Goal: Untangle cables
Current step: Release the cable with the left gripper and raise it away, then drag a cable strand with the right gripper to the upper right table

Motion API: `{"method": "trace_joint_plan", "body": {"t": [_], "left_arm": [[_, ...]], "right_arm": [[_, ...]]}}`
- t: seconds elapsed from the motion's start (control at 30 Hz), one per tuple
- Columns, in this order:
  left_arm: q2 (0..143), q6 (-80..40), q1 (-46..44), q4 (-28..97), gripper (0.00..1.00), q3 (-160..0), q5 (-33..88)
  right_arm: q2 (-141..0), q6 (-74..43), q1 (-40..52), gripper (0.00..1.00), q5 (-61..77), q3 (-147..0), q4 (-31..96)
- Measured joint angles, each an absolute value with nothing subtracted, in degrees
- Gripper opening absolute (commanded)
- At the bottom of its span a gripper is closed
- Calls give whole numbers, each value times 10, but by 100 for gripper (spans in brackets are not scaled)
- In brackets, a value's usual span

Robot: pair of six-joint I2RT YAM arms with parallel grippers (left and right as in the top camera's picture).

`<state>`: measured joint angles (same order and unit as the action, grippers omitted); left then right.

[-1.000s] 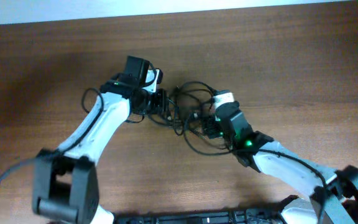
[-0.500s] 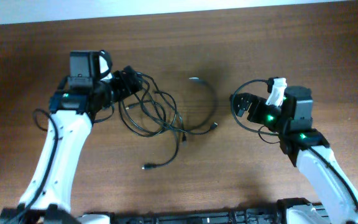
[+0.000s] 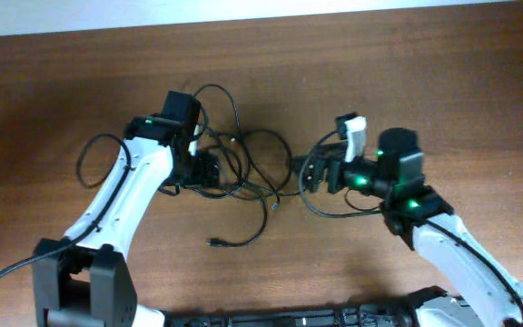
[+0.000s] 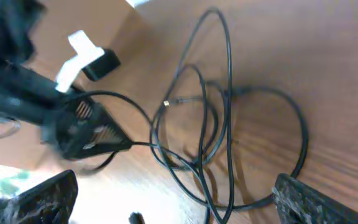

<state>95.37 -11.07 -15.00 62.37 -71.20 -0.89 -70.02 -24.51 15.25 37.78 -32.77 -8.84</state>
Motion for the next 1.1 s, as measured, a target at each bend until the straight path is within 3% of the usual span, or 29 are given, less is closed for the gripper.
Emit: {"method": "trace_joint_plan", "body": {"t": [0.07,0.17,0.2,0.3,0.33,0.43,0.53,0.57,0.7,0.77,1.1], "left_arm": [[954,-27,-153,630,99,-712,80],[955,-194,-153,679,99,-730,-87],[956,-217,-153,672,99,-763,-104],[958,-127,-163,671,99,-868,-53],[958,-136,-179,691,99,-900,-93],[958,-242,-192,697,99,-916,-198],[958,-310,-134,686,99,-916,-165],[958,-318,-105,679,99,-916,-145],[958,-327,-5,679,99,-917,-94],[958,-326,2,683,99,-917,-90],[959,-327,0,684,99,-917,-87]], "right_arm": [[-727,-235,177,99,362,-328,-107],[-735,-234,179,99,335,-328,-110],[-735,-233,179,99,329,-328,-110],[-735,-234,179,99,321,-328,-103],[-735,-234,179,99,319,-328,-103],[-735,-234,188,97,320,-328,-103],[-738,-229,197,97,300,-380,5],[-749,-218,202,93,274,-432,65],[-881,-227,267,73,236,-570,86],[-978,-247,306,68,229,-636,77],[-1190,-316,418,58,125,-665,-152]]}}
